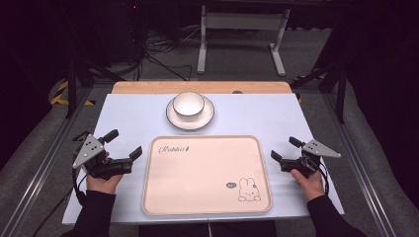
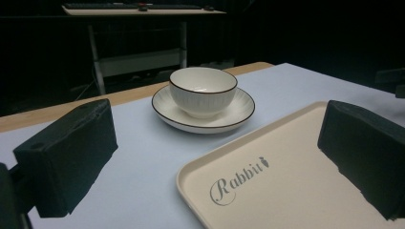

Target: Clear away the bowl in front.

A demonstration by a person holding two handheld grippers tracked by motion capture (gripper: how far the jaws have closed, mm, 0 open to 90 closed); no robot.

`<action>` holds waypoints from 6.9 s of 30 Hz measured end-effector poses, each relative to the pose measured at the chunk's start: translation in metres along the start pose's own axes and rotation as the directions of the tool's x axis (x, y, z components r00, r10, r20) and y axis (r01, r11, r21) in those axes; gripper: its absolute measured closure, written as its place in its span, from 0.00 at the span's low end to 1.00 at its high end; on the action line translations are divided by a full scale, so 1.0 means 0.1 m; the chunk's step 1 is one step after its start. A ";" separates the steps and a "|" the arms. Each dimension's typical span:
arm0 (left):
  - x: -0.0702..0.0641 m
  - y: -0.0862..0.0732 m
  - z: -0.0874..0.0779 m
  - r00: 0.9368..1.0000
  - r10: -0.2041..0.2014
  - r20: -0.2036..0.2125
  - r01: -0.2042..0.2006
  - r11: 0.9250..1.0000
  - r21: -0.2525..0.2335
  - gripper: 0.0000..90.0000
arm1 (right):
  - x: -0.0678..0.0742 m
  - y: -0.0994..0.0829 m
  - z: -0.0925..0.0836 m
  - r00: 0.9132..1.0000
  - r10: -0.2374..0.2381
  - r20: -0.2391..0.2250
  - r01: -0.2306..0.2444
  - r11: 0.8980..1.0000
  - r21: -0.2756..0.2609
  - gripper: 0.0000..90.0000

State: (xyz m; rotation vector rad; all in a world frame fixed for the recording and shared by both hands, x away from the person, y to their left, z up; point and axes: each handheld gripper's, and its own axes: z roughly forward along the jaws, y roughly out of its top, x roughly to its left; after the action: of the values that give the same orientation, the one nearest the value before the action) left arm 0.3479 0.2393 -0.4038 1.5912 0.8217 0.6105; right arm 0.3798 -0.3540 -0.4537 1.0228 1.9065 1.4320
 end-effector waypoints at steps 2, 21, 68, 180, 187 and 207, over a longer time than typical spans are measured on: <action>0.00 0.00 0.03 1.000 -0.017 0.005 0.017 1.000 0.000 0.00 | 0.00 0.00 0.00 1.000 0.002 0.000 -0.002 1.000 0.000 0.05; 0.10 0.17 0.66 0.998 -0.057 0.031 0.054 0.993 0.107 0.05 | 0.00 0.00 0.00 1.000 0.002 -0.001 -0.002 1.000 0.000 0.05; 0.25 0.70 1.73 0.993 -0.115 0.025 0.108 0.974 0.200 0.02 | -0.01 0.00 0.00 1.000 0.005 -0.006 -0.005 1.000 -0.006 0.05; 0.55 0.31 2.75 0.829 -0.468 -0.306 0.556 0.639 0.531 0.88 | -0.03 0.00 -0.01 1.000 0.027 -0.012 -0.027 1.000 -0.010 0.05; 0.51 0.40 2.70 0.856 -0.414 -0.309 0.517 0.677 0.524 0.88 | -0.03 0.00 -0.01 0.999 0.031 -0.013 -0.031 0.999 -0.011 0.05; 0.45 0.76 2.35 0.896 -0.378 -0.234 0.444 0.749 0.491 0.88 | -0.03 0.00 -0.01 1.000 0.029 -0.010 -0.029 1.000 -0.009 0.05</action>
State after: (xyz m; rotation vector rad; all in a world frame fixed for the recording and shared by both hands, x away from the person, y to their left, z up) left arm 0.5693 0.1251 -0.3732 1.7908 1.4888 0.1488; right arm 0.3808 -0.3569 -0.4537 1.0450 1.8980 1.4635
